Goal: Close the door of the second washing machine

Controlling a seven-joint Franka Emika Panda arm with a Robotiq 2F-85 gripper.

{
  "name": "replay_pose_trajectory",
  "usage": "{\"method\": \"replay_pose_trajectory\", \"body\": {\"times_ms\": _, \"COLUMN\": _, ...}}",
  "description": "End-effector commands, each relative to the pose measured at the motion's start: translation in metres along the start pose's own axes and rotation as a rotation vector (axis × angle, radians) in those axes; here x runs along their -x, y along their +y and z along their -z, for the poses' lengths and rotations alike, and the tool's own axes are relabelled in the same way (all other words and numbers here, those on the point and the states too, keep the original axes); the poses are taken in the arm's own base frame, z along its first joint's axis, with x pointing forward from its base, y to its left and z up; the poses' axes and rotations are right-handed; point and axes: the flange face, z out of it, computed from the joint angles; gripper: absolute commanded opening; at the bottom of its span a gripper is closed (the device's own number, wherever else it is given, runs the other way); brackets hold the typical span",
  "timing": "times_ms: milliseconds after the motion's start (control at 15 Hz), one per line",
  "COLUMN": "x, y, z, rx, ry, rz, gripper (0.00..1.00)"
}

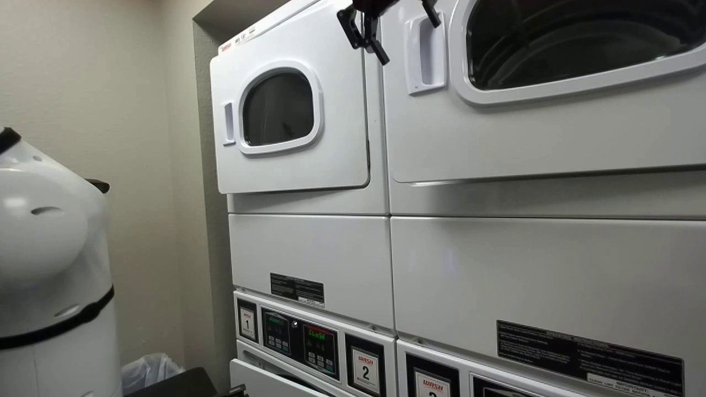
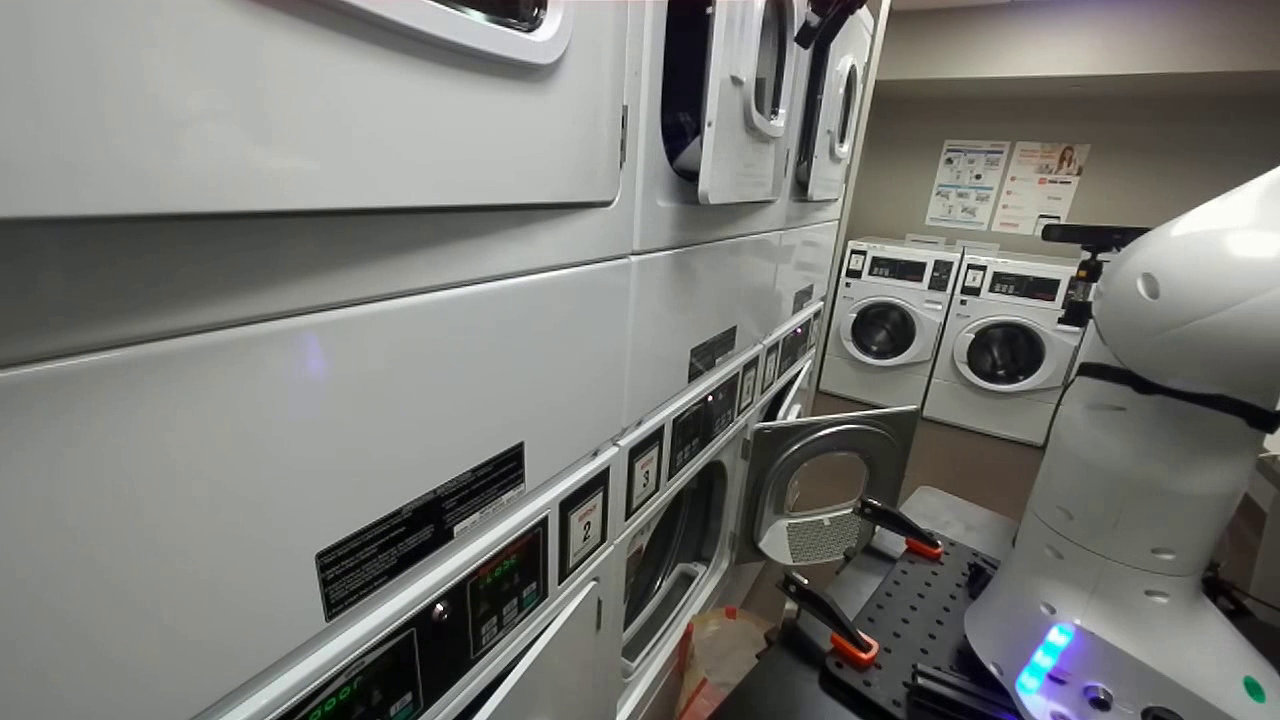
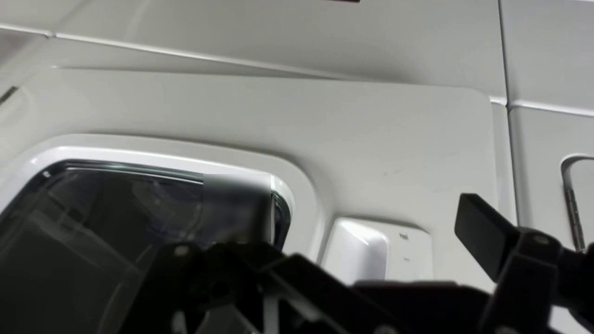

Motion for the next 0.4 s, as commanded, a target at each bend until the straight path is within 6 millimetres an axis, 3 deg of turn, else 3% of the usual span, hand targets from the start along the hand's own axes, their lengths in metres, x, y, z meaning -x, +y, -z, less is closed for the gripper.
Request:
{"method": "replay_pose_trajectory", "body": {"times_ms": 0, "x": 0.021, "y": -0.001, "z": 0.039, "rx": 0.020, "ry": -0.072, "rz": -0.014, "gripper": 1.00}}
{"method": "replay_pose_trajectory", "body": {"times_ms": 333, "x": 0.039, "y": -0.004, "z": 0.067, "rx": 0.022, "ry": -0.108, "rz": -0.012, "gripper": 1.00}}
